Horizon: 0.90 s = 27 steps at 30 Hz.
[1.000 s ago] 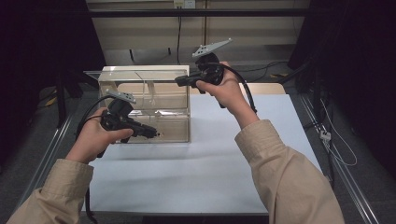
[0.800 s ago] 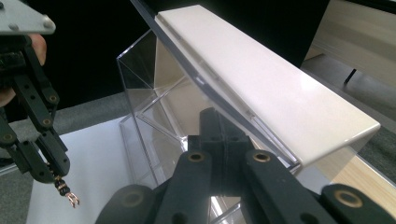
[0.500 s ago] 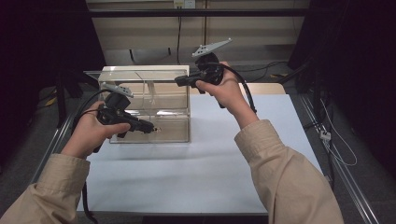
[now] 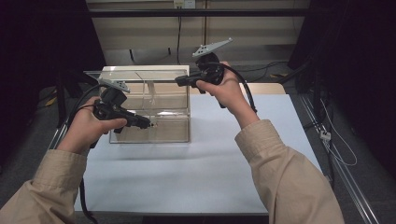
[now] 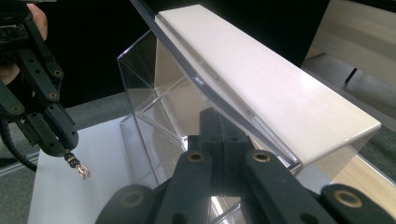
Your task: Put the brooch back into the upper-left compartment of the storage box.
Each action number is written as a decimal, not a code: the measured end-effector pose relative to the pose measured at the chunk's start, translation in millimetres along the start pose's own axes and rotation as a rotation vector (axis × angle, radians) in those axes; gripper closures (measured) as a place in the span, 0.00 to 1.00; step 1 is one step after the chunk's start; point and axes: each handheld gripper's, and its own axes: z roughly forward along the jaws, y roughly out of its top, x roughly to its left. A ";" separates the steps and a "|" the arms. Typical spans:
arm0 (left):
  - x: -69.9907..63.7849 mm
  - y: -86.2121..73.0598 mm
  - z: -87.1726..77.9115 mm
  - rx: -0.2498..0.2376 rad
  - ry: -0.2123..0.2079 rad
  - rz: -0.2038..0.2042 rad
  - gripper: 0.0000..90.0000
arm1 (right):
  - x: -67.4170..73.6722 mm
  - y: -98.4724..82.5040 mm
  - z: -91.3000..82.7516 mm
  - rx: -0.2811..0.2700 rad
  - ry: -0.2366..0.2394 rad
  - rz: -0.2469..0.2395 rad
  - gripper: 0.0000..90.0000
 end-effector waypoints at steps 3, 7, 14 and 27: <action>1.4 1.3 -2.6 -0.004 0.002 -0.003 0.94 | -0.1 -0.1 -0.4 0.001 0.000 0.001 1.00; 3.6 3.5 -6.1 -0.001 0.016 -0.003 0.94 | -0.1 0.1 -0.3 0.000 0.000 0.000 1.00; 8.4 7.0 -11.4 -0.006 0.039 -0.013 0.94 | 0.0 -0.1 -0.6 0.003 -0.002 -0.002 1.00; 16.8 13.9 -18.3 -0.010 0.075 -0.025 0.94 | 0.4 0.2 -0.9 0.002 -0.002 -0.006 1.00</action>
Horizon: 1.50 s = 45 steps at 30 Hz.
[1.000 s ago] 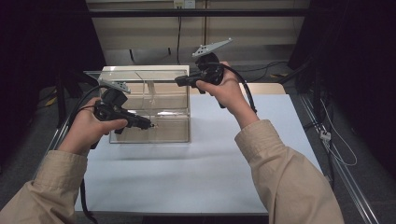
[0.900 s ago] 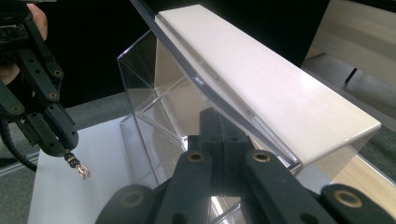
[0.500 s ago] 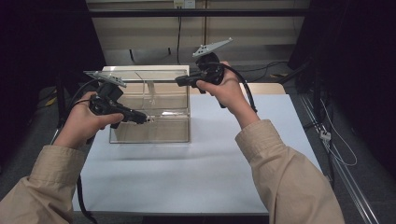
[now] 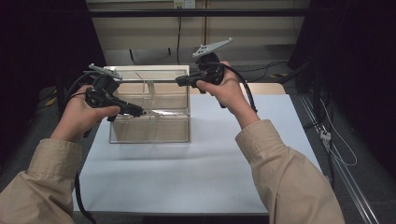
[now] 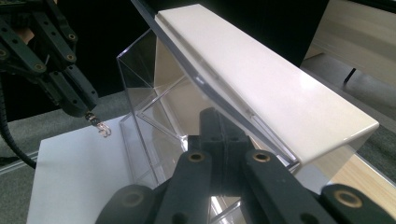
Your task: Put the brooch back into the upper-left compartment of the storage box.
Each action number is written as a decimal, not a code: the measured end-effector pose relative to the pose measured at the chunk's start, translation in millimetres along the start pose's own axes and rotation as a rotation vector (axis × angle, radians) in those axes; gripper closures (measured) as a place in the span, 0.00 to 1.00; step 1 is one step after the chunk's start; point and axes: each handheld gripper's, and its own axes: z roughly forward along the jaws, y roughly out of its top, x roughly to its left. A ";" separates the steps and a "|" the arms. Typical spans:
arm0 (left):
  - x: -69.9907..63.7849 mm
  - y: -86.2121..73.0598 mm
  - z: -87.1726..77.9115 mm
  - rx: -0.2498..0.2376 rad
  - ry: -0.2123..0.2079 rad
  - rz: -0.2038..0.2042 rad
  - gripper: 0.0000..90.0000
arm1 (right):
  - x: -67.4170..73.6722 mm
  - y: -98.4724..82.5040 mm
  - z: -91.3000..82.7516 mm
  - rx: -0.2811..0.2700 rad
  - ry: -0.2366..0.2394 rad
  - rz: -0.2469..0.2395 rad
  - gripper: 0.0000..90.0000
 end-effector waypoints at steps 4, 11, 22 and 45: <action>0.6 1.9 0.8 0.006 -0.001 0.008 0.94 | -0.3 -0.1 -0.2 0.002 -0.001 0.000 1.00; 3.7 5.6 -2.3 -0.002 0.010 0.006 0.94 | -0.2 0.0 -0.9 0.002 0.001 0.000 1.00; 7.8 9.4 -4.9 -0.002 0.032 0.006 0.94 | -0.4 0.1 -1.6 0.004 0.000 0.002 1.00; 19.0 11.1 -18.6 -0.009 0.093 0.003 0.94 | 0.1 0.3 -1.7 0.005 -0.004 -0.001 1.00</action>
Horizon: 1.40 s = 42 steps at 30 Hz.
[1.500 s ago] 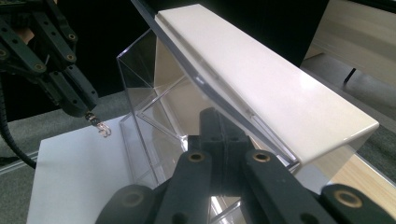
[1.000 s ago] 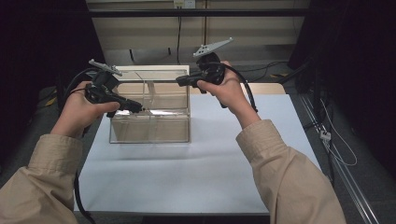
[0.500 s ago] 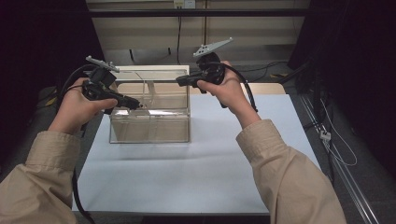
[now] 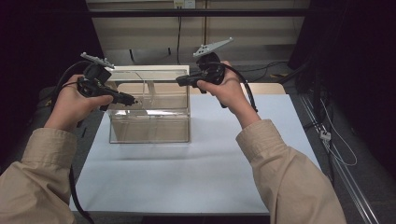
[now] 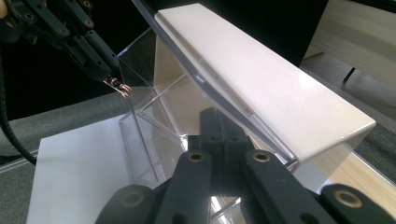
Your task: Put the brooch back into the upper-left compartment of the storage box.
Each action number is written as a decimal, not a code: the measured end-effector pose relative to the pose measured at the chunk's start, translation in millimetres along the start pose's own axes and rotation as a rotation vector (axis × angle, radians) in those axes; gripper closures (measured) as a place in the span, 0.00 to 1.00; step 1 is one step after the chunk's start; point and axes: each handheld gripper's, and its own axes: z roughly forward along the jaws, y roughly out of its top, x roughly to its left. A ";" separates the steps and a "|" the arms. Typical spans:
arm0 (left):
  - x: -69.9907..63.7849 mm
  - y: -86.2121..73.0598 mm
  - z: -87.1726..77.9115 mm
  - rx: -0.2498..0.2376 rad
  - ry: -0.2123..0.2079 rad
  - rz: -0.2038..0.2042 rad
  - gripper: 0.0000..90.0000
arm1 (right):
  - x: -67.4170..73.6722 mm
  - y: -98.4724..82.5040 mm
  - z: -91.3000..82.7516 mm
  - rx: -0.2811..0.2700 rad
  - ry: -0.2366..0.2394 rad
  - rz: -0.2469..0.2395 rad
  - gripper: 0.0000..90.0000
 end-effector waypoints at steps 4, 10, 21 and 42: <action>1.9 -0.4 -0.2 -0.004 0.017 -0.004 0.94 | -0.1 -0.1 0.2 0.000 -0.001 0.001 1.00; 5.4 -0.7 -1.5 0.001 0.032 -0.007 0.94 | -0.1 -0.1 0.5 0.002 -0.002 0.000 1.00; 10.5 -1.7 -5.1 -0.014 0.050 -0.018 0.94 | -0.3 -0.4 1.4 0.003 -0.003 -0.001 1.00; 26.0 -11.0 5.5 -0.035 0.115 -0.012 0.94 | -0.7 -0.1 2.2 0.006 -0.004 -0.002 1.00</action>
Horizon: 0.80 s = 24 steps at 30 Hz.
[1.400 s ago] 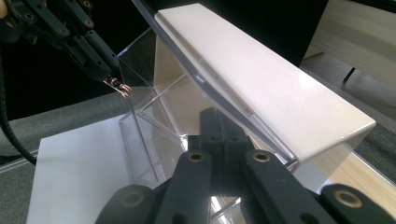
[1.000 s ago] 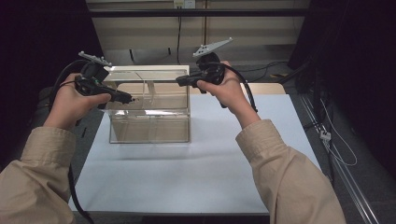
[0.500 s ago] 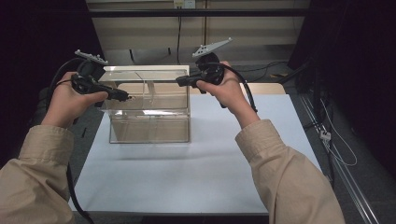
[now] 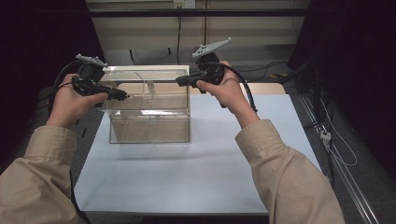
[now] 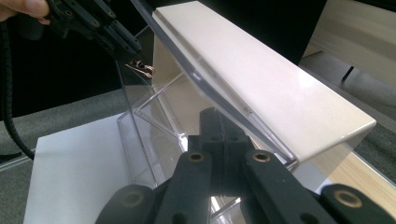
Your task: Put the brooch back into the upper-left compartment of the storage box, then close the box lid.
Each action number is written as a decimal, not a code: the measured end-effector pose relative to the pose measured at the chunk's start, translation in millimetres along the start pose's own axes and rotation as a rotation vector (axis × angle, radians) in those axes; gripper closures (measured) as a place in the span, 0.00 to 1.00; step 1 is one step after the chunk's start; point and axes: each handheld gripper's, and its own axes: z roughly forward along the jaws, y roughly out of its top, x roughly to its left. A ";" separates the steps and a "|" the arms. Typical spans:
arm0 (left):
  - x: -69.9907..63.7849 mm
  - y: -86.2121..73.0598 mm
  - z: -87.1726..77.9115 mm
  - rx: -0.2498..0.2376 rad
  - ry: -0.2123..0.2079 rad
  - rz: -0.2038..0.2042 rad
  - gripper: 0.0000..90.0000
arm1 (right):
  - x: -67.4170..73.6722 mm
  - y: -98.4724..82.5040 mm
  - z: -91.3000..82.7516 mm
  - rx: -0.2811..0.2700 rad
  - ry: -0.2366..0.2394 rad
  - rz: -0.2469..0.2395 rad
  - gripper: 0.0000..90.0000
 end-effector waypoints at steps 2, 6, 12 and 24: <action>0.5 -0.8 2.8 -0.008 0.016 -0.005 0.90 | 0.1 -0.1 0.5 0.001 0.000 0.000 1.00; -0.8 -2.7 4.4 0.000 -0.005 -0.017 0.79 | 0.8 0.2 0.4 -0.001 0.003 0.000 1.00; -10.0 -5.4 -2.8 -0.035 -0.048 -0.028 0.62 | 0.8 0.2 -0.6 -0.005 0.006 -0.001 1.00; -50.6 -15.8 2.7 -0.089 -0.191 0.066 0.28 | 7.7 -2.7 -2.1 -0.007 0.035 0.002 1.00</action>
